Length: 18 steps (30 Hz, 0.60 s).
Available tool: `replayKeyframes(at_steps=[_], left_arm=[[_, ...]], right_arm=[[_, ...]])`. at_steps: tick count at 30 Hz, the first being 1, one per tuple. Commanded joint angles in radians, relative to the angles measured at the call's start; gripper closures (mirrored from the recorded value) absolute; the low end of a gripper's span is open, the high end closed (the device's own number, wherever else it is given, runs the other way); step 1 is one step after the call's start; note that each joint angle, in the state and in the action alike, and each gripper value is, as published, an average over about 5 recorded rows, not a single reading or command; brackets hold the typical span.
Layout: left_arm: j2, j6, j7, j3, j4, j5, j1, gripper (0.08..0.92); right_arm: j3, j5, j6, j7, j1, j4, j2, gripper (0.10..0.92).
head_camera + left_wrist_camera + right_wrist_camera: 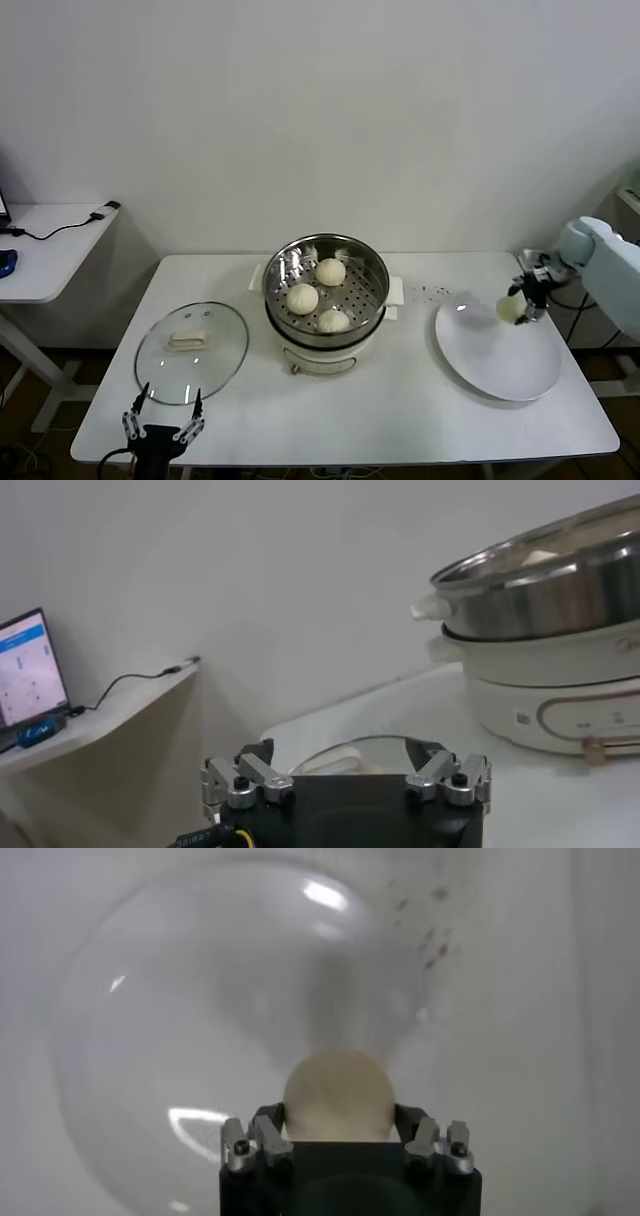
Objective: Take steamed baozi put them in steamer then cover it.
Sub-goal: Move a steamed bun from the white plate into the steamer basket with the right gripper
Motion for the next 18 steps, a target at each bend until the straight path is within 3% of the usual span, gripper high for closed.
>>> replayKeyframes(at_steps=[1,11,18], left_arm=[[0.005,-0.002,0.000,0.003,-0.007,-0.003,0.006,0.177],[0.019,-0.017,0.000,0.026,-0.025,-0.011,0.032,0.177],[0.021,-0.012,-0.001,0.031,-0.033,-0.012,0.041,0.177]], right_arm=[[-0.539,0.562,-0.176,0.028,0.486,0.177,0.102,0.314],[-0.821,0.915,-0.282,0.110,0.706,0.333,0.316,0.313],[-0.862,0.949,-0.313,0.178,0.671,0.370,0.465,0.312]])
